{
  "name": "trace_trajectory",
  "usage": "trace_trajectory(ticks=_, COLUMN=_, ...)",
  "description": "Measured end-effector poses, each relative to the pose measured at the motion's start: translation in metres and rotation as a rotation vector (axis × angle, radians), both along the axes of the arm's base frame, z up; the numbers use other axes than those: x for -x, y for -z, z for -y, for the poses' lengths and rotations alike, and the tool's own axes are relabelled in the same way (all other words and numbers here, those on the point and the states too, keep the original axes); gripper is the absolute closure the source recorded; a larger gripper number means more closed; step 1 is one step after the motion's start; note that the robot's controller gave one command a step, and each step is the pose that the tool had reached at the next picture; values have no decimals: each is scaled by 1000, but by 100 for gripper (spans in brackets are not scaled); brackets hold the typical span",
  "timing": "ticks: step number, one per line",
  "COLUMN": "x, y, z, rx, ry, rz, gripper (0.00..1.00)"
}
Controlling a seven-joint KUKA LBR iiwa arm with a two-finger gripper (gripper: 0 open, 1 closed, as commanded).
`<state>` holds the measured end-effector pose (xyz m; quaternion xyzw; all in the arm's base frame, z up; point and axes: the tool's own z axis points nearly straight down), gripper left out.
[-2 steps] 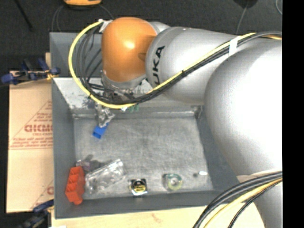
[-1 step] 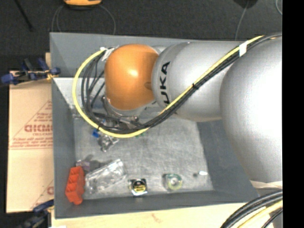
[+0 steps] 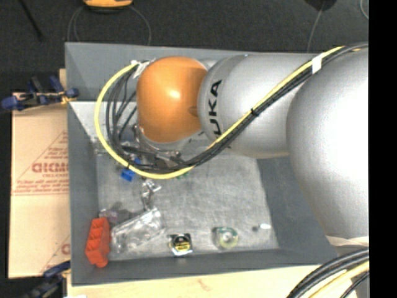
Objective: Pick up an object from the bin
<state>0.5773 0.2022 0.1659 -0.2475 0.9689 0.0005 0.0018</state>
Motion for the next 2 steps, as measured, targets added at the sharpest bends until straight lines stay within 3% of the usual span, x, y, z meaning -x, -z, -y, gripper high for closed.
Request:
trace_trajectory(ticks=1, x=37, y=50, z=2, rx=-2, ry=-263, rz=14, gripper=0)
trace_trajectory(ticks=2, x=80, y=15, z=63, rx=5, ry=-414, rz=0, gripper=0)
